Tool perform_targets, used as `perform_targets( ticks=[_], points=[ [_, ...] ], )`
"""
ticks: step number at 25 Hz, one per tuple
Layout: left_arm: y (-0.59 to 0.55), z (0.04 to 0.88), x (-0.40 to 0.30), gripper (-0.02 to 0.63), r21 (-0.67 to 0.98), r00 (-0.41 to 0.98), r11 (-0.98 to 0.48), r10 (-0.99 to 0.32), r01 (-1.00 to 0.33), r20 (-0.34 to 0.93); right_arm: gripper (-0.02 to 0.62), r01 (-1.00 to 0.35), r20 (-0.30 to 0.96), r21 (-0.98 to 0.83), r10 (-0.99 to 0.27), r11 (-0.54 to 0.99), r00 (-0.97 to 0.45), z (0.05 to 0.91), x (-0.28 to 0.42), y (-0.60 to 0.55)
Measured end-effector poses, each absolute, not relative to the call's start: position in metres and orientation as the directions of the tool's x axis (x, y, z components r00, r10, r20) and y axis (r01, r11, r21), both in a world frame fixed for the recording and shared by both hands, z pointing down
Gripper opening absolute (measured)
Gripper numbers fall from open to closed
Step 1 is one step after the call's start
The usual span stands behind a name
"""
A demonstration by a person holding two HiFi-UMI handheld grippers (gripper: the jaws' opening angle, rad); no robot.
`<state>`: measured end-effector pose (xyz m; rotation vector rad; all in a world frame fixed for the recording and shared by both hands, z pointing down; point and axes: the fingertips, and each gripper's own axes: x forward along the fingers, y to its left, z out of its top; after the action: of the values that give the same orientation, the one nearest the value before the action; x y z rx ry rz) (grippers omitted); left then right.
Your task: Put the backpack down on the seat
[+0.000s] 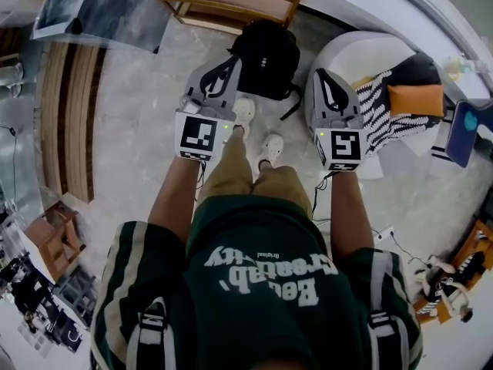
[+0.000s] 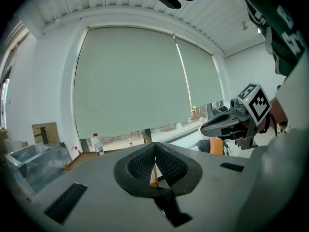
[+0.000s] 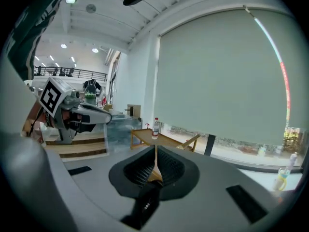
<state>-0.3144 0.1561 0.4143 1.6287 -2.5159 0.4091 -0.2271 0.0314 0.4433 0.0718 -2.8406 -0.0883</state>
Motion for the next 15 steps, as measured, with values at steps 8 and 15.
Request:
perform_targets(
  ticks=[8,15],
  points=[
    [0.117,0.547,-0.421,0.098,-0.067,-0.311,0.308,-0.882,-0.949,0.353,0.038,-0.032,0.374,-0.009,-0.027,0.999,-0.927,0.554,-0.327,-0.002],
    [0.092,0.696,-0.486,0.222,0.044,-0.12,0.164,-0.856,-0.985,0.502,0.214,0.03,0.471,-0.141,0.094,0.99,-0.877,0.695,-0.4,-0.009]
  ],
)
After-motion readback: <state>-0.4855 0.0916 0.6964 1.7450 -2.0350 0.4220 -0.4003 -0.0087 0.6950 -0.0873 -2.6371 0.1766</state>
